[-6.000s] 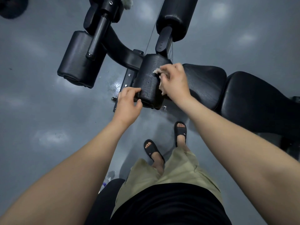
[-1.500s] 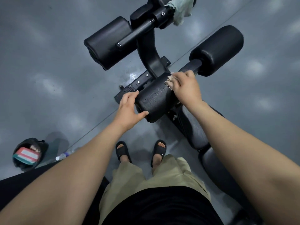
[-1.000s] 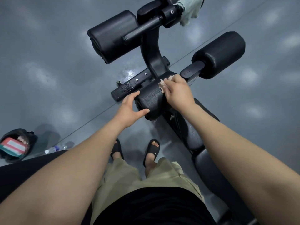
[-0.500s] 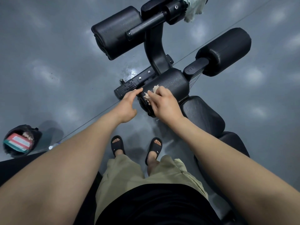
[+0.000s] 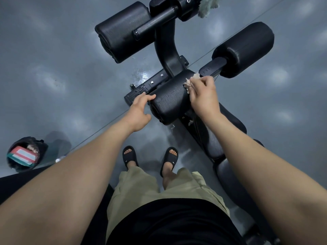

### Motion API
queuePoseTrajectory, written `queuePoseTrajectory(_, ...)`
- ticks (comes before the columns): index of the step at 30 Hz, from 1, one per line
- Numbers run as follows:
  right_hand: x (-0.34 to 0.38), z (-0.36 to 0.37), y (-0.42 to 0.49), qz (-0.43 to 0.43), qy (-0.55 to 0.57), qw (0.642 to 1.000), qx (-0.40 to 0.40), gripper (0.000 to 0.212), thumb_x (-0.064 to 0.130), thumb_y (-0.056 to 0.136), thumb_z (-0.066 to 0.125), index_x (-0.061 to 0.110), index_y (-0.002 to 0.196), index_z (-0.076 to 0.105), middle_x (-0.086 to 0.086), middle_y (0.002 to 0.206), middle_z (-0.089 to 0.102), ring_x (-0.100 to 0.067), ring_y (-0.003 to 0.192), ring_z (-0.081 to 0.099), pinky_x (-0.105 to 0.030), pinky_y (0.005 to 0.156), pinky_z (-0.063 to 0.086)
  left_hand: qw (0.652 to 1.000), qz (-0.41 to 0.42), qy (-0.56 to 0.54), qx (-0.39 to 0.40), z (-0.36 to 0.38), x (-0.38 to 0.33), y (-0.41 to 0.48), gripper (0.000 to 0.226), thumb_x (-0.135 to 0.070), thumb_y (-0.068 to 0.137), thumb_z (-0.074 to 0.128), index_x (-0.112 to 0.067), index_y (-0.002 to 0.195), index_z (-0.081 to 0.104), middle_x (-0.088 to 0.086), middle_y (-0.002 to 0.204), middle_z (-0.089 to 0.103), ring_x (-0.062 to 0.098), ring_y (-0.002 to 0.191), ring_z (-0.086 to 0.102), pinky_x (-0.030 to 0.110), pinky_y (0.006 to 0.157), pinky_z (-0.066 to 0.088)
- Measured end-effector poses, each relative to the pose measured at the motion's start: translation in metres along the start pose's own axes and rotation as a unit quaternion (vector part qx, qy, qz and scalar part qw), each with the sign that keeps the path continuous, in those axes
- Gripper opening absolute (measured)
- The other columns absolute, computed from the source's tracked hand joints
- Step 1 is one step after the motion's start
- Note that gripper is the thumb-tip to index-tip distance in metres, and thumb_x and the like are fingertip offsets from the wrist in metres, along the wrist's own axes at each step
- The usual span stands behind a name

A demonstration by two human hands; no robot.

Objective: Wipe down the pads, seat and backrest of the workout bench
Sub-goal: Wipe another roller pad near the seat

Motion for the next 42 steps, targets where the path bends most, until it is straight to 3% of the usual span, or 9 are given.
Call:
queuePoseTrajectory(3, 0.006, 0.009, -0.010, -0.001, -0.010, 1.000, -0.006, 0.028, 0.019, 0.097, 0.057, 0.012, 0.122, 0.068, -0.013, 0.106, 0.050, -0.031, 0.094, 0.054, -0.043, 0.083, 0.052, 1.000, 0.002, -0.004, 0.003, 0.005, -0.005, -0.005, 0.074, -0.001, 0.085, 0.058, -0.036, 0.147, 0.038, 0.003, 0.167, 0.011, 0.013, 0.153, 0.014, 0.034, 0.123, 0.021)
queuePoseTrajectory(7, 0.021, 0.023, -0.031, -0.031, -0.015, 0.999, 0.009, 0.034, 0.013, 0.092, 0.061, 0.005, 0.125, 0.066, -0.020, 0.100, 0.050, -0.038, 0.085, 0.055, -0.042, 0.080, 0.053, 0.999, 0.012, -0.031, -0.014, 0.008, -0.007, -0.006, 0.068, -0.011, 0.087, 0.068, -0.032, 0.145, 0.041, 0.004, 0.164, 0.017, 0.009, 0.152, 0.016, 0.027, 0.122, 0.017)
queuePoseTrajectory(13, 0.027, 0.015, -0.041, -0.115, 0.010, 0.992, 0.060, 0.034, 0.011, 0.090, 0.064, 0.006, 0.124, 0.067, -0.016, 0.100, 0.052, -0.032, 0.086, 0.056, -0.038, 0.078, 0.052, 0.998, 0.018, -0.047, -0.043, 0.011, -0.006, -0.002, 0.063, -0.031, 0.085, 0.079, -0.028, 0.139, 0.047, 0.003, 0.154, 0.028, 0.012, 0.148, 0.025, 0.030, 0.122, 0.021)
queuePoseTrajectory(19, -0.014, -0.003, 0.008, 0.046, -0.027, 0.999, -0.013, 0.039, 0.019, 0.097, 0.057, 0.005, 0.133, 0.059, -0.018, 0.110, 0.055, -0.037, 0.103, 0.049, -0.045, 0.098, 0.045, 0.996, 0.033, -0.012, -0.078, 0.014, -0.004, 0.000, 0.063, -0.035, 0.079, 0.084, -0.030, 0.133, 0.050, -0.003, 0.144, 0.034, 0.016, 0.142, 0.032, 0.036, 0.119, 0.028)
queuePoseTrajectory(23, 0.000, 0.007, 0.001, -0.007, -0.032, 0.999, 0.015, 0.033, 0.011, 0.091, 0.058, 0.005, 0.122, 0.067, -0.016, 0.104, 0.052, -0.036, 0.097, 0.048, -0.041, 0.086, 0.049, 0.994, 0.046, -0.021, -0.101, 0.022, -0.002, -0.003, 0.063, -0.033, 0.079, 0.084, -0.030, 0.133, 0.050, 0.005, 0.150, 0.032, 0.016, 0.147, 0.025, 0.042, 0.121, 0.026)
queuePoseTrajectory(27, 0.022, 0.024, -0.020, -0.055, -0.037, 0.997, 0.048, 0.040, 0.006, 0.085, 0.059, 0.007, 0.124, 0.067, -0.017, 0.104, 0.052, -0.035, 0.093, 0.047, -0.041, 0.076, 0.050, 0.992, 0.049, -0.018, -0.119, 0.029, -0.004, -0.007, 0.064, -0.029, 0.080, 0.083, -0.028, 0.134, 0.049, 0.004, 0.153, 0.027, 0.014, 0.147, 0.026, 0.030, 0.118, 0.024)
queuePoseTrajectory(32, 0.027, 0.016, -0.026, -0.152, -0.014, 0.979, 0.131, 0.047, 0.021, 0.088, 0.048, 0.010, 0.131, 0.063, -0.015, 0.104, 0.053, -0.035, 0.095, 0.051, -0.042, 0.081, 0.050, 0.987, 0.074, 0.001, -0.144, 0.033, -0.006, -0.011, 0.066, -0.030, 0.076, 0.085, -0.034, 0.130, 0.047, -0.002, 0.146, 0.031, 0.010, 0.144, 0.027, 0.038, 0.116, 0.033)
queuePoseTrajectory(37, -0.013, -0.005, 0.016, 0.029, 0.013, 0.999, 0.014, 0.041, 0.018, 0.091, 0.061, 0.015, 0.131, 0.061, -0.014, 0.112, 0.054, -0.033, 0.105, 0.056, -0.038, 0.098, 0.047, 0.986, 0.041, 0.018, -0.158, 0.030, -0.005, -0.012, 0.097, -0.039, 0.071, 0.087, -0.035, 0.149, 0.030, -0.005, 0.147, 0.034, 0.018, 0.139, 0.038, 0.039, 0.115, 0.035)
queuePoseTrajectory(42, -0.005, 0.001, 0.015, 0.013, -0.019, 1.000, 0.001, 0.022, 0.024, 0.095, 0.057, 0.012, 0.109, 0.070, -0.013, 0.103, 0.050, -0.035, 0.098, 0.049, -0.034, 0.094, 0.042, 0.989, 0.019, 0.035, -0.141, 0.028, -0.005, -0.008, 0.105, -0.042, 0.071, 0.088, -0.027, 0.155, 0.028, -0.002, 0.145, 0.033, 0.020, 0.139, 0.031, 0.034, 0.117, 0.030)
Point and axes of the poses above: each hand's wrist, its own y-axis towards the middle knuckle, its own z-axis out of the palm, x = y × z, the point moved 3 cm from there along y, towards the middle knuckle
